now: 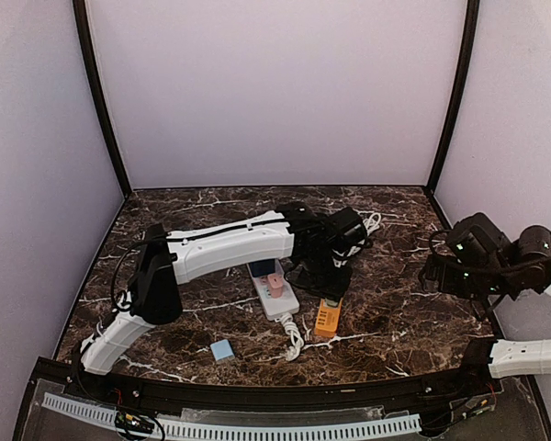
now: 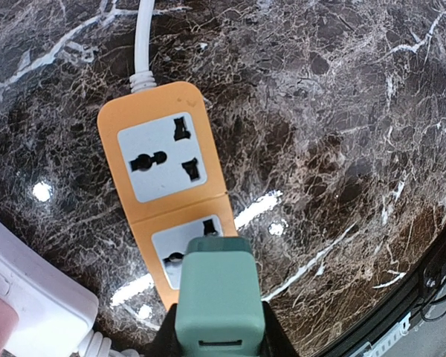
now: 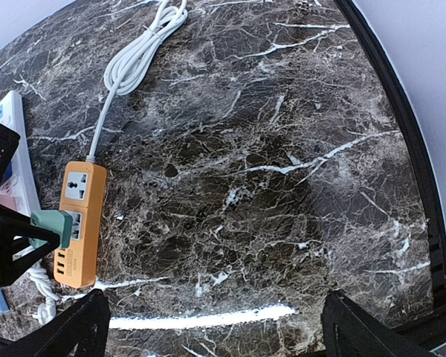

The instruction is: Insert the plug

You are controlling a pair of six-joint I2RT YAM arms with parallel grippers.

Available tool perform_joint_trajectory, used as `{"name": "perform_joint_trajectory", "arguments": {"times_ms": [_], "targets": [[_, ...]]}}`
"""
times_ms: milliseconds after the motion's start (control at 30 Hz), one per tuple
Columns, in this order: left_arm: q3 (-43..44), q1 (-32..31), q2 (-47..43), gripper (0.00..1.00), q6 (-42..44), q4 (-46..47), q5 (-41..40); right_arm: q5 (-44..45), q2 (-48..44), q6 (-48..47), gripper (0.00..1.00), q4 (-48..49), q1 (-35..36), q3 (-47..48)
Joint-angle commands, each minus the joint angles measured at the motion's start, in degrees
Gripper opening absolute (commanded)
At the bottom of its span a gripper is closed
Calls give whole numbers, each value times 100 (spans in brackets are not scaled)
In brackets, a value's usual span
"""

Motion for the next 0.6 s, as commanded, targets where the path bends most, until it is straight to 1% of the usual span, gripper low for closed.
{"name": "perform_joint_trajectory", "arguments": {"times_ms": [0, 133, 300, 567], "targets": [[89, -81, 76, 1, -151, -241, -101, -14, -7, 34, 99, 47, -23, -62], [95, -84, 102, 1, -175, -342, -333, -6, -2, 20, 98, 62, -23, -62], [104, -84, 171, 1, -132, -424, -370, 1, -1, 6, 99, 71, -23, -66], [127, -75, 205, 1, 262, -832, -798, -37, -46, 14, 99, 57, -23, -99]]}}
